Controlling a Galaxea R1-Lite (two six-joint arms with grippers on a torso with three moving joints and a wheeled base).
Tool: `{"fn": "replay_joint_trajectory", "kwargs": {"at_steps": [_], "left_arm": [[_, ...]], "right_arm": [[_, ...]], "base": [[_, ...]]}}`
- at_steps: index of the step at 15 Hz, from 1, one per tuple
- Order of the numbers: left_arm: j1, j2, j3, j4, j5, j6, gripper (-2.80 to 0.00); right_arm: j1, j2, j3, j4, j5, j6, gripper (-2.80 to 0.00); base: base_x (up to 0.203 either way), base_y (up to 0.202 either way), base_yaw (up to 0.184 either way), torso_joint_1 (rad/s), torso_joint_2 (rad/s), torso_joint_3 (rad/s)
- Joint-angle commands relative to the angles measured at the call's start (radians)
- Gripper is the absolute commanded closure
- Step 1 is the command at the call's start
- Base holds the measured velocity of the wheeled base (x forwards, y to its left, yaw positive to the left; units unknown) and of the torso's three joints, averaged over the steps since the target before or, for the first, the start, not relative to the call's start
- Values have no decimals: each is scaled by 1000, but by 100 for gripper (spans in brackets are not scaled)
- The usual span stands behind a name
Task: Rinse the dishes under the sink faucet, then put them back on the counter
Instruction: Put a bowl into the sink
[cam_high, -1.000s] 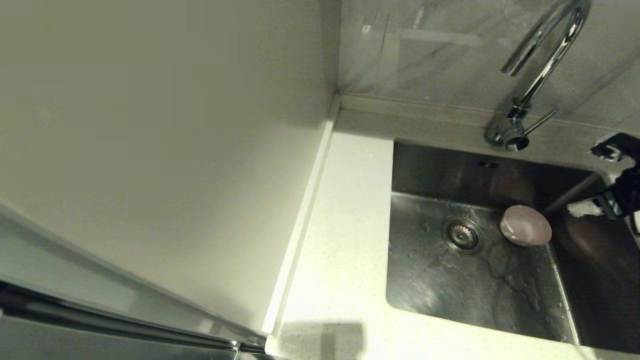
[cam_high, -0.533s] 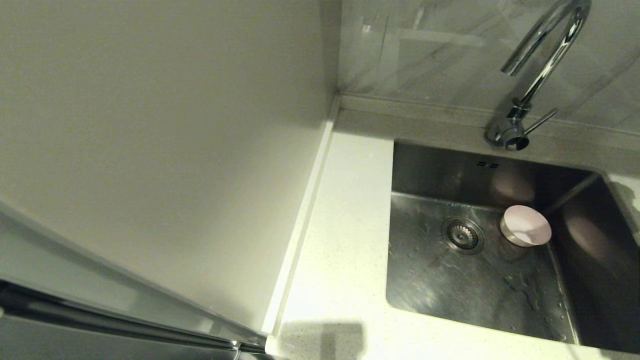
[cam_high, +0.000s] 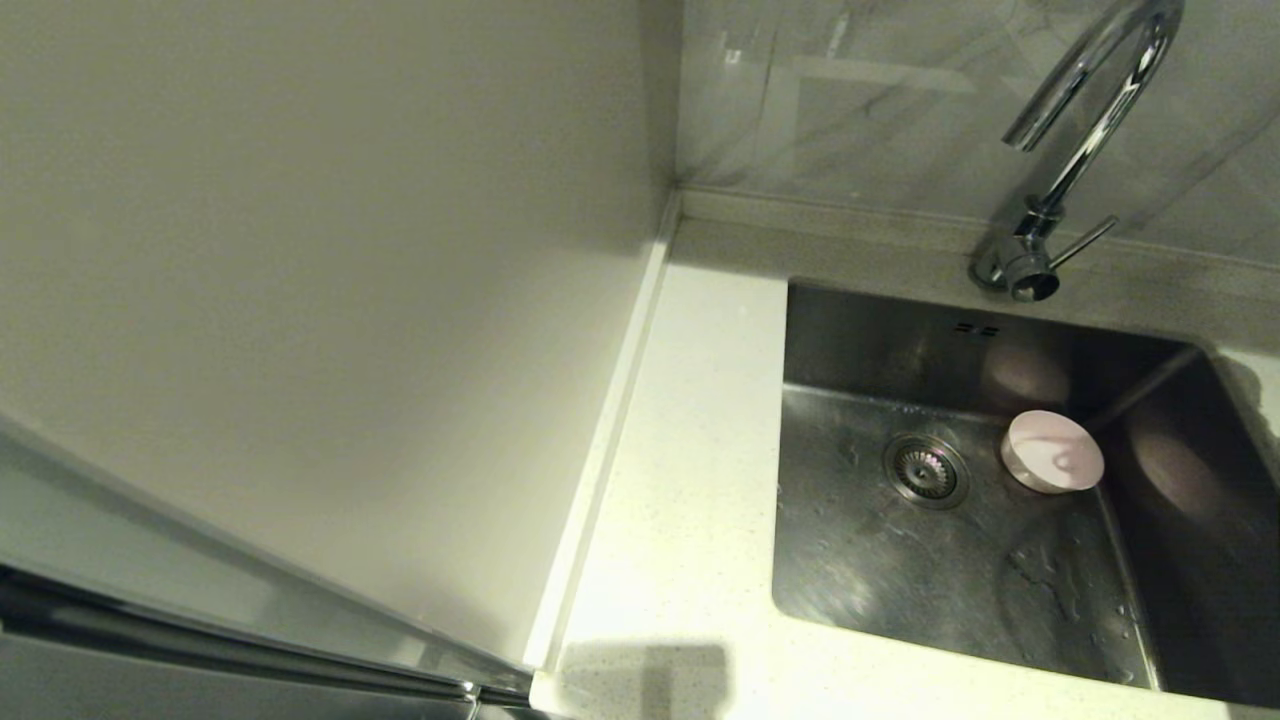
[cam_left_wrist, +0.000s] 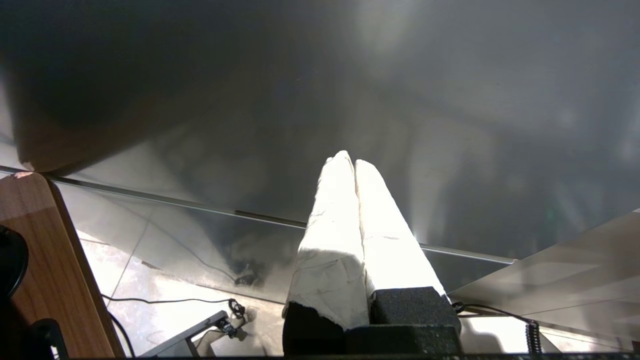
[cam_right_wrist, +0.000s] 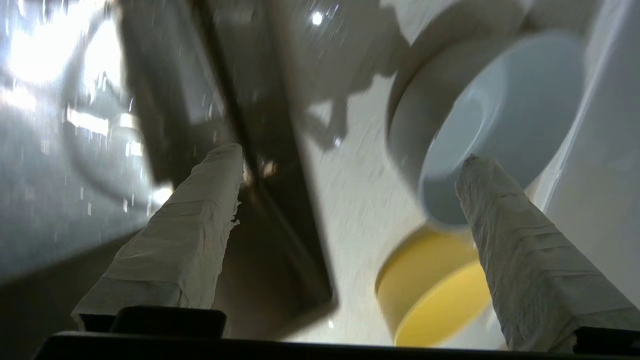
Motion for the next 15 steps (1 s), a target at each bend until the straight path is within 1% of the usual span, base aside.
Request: {"fn": "replay_joint_trajectory", "kwargs": {"at_steps": [1,3,5,8,10,12,14,15], "left_arm": [[0,0,3,0,0,-1,0],[0,0,3,0,0,-1,0],[0,0,3,0,0,-1,0],[0,0,3,0,0,-1,0],[0,0,3,0,0,-1,0],[0,0,3,0,0,-1,0],[0,0,3,0,0,-1,0],[0,0,3,0,0,-1,0]], "right_arm": [[-30,14,0,-30,-1,2,-280],[-63,13,0,-94,3,2,-280],[-107,10,0,-153,39,2,-280],[-173,-10,3,-162,82,-4,-280],[-199,-14,10,-126,85,-10,-280],[-219,-24,22,-52,90,-42,-280],[-223,-37,35,25,160,-50,-280],[-223,-40,35,56,174,-50,-280]], "base": [[0,0,0,0,0,0],[0,0,0,0,0,0],[0,0,0,0,0,0],[0,0,0,0,0,0],[0,0,0,0,0,0],[0,0,0,0,0,0],[0,0,0,0,0,0],[0,0,0,0,0,0]]}}
